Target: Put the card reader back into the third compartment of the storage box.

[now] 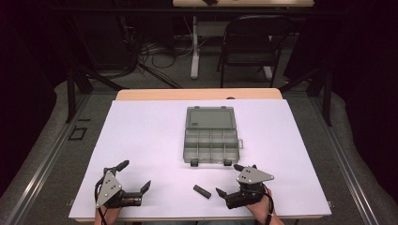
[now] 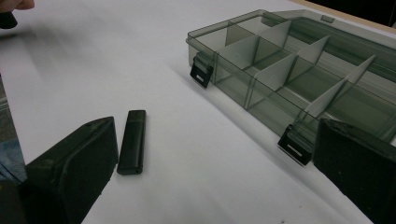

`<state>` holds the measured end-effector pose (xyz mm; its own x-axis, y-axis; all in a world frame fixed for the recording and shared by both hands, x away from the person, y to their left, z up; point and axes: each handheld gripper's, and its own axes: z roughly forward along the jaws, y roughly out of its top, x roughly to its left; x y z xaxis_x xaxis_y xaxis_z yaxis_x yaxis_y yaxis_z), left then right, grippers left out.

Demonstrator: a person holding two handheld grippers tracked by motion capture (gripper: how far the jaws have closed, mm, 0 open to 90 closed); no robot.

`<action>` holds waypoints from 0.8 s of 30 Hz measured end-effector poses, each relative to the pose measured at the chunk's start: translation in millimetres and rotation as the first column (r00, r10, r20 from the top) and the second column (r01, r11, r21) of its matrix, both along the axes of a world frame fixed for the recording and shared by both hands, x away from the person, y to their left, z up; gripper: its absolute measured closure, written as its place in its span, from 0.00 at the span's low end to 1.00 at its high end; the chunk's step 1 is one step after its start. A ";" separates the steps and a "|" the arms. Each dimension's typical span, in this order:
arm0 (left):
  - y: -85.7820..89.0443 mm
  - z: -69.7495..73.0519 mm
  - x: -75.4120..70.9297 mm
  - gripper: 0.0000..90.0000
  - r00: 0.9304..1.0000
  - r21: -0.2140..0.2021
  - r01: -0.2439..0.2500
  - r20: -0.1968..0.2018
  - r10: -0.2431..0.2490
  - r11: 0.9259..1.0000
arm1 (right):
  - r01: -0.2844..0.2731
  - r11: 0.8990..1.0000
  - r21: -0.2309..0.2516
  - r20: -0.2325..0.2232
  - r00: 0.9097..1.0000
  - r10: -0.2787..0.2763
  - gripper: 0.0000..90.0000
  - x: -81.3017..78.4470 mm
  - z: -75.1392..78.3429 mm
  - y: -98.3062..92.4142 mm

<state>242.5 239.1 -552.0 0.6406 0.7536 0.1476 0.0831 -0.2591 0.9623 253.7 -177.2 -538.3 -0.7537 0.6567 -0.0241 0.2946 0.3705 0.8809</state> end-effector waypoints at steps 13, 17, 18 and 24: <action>-0.7 -0.2 0.6 0.00 1.000 0.001 0.003 -0.004 -0.003 1.000 | -0.012 1.000 -0.011 -0.025 1.000 0.012 0.00 2.2 -2.2 14.1; -0.4 -0.1 0.4 0.00 1.000 0.000 0.001 -0.004 -0.001 1.000 | -0.022 1.000 -0.023 -0.037 0.999 0.021 0.00 2.7 -3.8 19.6; -0.3 0.0 0.4 0.00 1.000 0.000 0.001 -0.004 -0.001 1.000 | -0.022 1.000 -0.023 -0.037 0.999 0.021 0.00 2.7 -3.8 19.6; -0.7 0.0 0.2 0.00 1.000 -0.002 0.001 -0.004 -0.001 1.000 | -0.029 0.999 -0.031 -0.052 0.998 0.027 0.00 3.3 -5.5 24.5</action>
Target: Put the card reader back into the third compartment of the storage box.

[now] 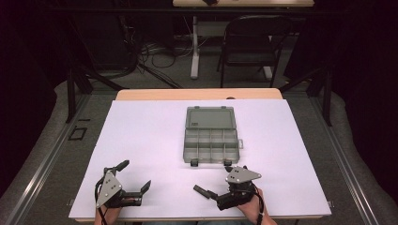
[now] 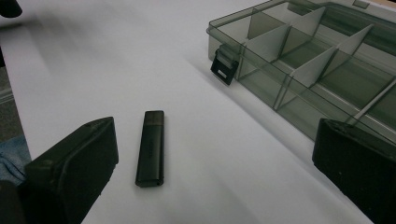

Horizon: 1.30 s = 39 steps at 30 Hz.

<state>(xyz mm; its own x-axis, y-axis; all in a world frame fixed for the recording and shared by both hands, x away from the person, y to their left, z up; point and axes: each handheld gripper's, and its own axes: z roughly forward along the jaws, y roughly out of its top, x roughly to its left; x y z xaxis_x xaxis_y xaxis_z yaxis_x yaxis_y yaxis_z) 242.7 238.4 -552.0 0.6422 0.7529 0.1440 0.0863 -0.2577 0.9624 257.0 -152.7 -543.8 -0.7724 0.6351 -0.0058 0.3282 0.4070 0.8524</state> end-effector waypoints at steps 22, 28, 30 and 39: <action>-0.3 0.2 0.1 0.00 1.000 0.006 0.000 0.004 0.000 1.000 | -0.036 0.999 -0.029 -0.045 0.998 0.035 0.00 -0.8 -7.1 19.3; 0.4 0.3 -0.3 0.00 1.000 0.004 -0.002 0.006 0.002 1.000 | -0.052 0.998 -0.045 -0.053 0.997 0.050 0.00 -1.5 -9.1 29.2; 0.3 0.4 -0.5 0.00 1.000 0.004 -0.001 0.007 0.001 1.000 | -0.054 0.997 -0.048 -0.060 0.997 0.051 0.00 -2.0 -10.0 31.7; -0.1 0.5 -0.4 0.00 1.000 0.007 -0.001 0.007 0.001 1.000 | -0.052 0.997 -0.060 -0.070 0.996 0.048 0.03 -2.9 -12.9 35.4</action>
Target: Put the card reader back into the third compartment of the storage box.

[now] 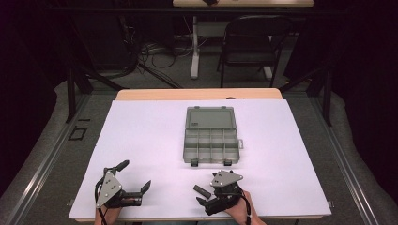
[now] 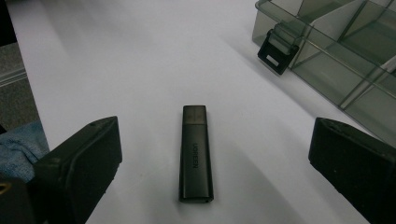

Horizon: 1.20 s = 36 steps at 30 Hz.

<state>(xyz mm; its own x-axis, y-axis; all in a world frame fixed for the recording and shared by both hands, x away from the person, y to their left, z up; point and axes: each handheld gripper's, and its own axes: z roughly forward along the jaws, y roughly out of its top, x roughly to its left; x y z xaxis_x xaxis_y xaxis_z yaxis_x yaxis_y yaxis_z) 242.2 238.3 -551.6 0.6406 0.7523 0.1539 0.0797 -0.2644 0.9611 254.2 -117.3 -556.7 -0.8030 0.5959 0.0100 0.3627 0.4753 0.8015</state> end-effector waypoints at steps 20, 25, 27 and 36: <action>0.9 0.0 0.1 0.00 1.000 -0.003 -0.002 0.001 0.002 1.000 | 0.000 0.999 -0.035 -0.025 1.000 -0.001 0.52 -5.2 -7.5 5.7; 0.7 0.1 0.2 0.00 1.000 -0.002 0.000 0.000 0.000 1.000 | 0.000 0.999 -0.045 -0.034 0.999 -0.001 0.62 -5.0 -9.1 6.1; 0.8 0.0 0.4 0.00 1.000 -0.001 0.000 -0.001 0.000 1.000 | 0.001 0.999 -0.044 -0.036 0.999 -0.002 0.64 -5.1 -9.2 6.1; 0.6 -0.2 0.5 0.00 1.000 -0.001 0.000 -0.004 0.000 1.000 | 0.013 0.999 -0.046 -0.050 0.999 -0.015 0.75 -5.6 -10.3 6.0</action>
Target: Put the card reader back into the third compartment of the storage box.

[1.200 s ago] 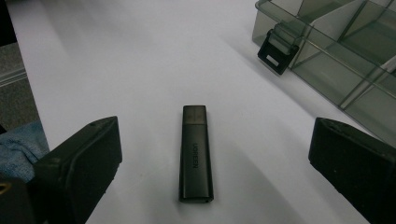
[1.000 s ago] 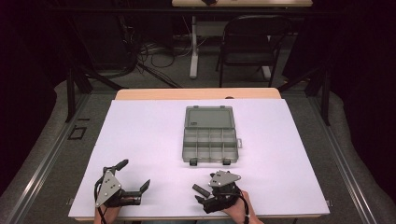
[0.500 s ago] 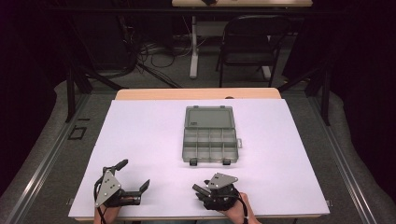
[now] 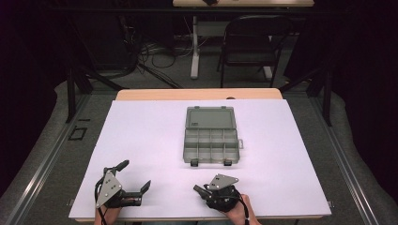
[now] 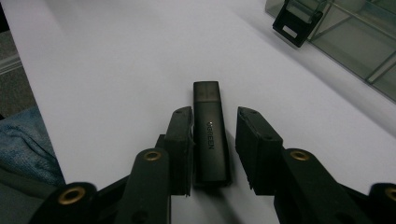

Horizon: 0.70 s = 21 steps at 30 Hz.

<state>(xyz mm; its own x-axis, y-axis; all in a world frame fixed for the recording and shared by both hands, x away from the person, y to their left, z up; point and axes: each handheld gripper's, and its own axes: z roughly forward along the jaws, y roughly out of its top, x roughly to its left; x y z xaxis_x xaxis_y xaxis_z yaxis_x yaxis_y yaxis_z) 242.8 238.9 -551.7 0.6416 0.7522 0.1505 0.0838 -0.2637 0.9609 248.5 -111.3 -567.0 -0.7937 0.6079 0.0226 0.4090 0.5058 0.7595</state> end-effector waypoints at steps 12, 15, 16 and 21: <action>0.0 -0.1 0.1 0.00 1.000 0.002 0.000 -0.001 0.000 1.000 | 0.001 1.000 0.004 0.012 1.000 -0.001 0.81 -1.7 -0.5 0.7; 0.0 -0.1 0.2 0.00 1.000 0.002 0.000 -0.001 0.000 1.000 | 0.003 1.000 0.006 0.015 1.000 -0.003 0.82 -1.8 0.0 0.5; 0.0 -0.1 0.3 0.00 1.000 0.002 0.001 -0.002 -0.001 1.000 | 0.004 1.000 0.007 0.019 1.000 -0.005 0.82 -2.2 0.5 0.3; 0.0 -0.2 0.4 0.00 1.000 0.002 0.001 -0.001 -0.001 1.000 | 0.005 1.000 0.006 0.032 0.999 -0.005 0.82 -2.9 1.9 -0.2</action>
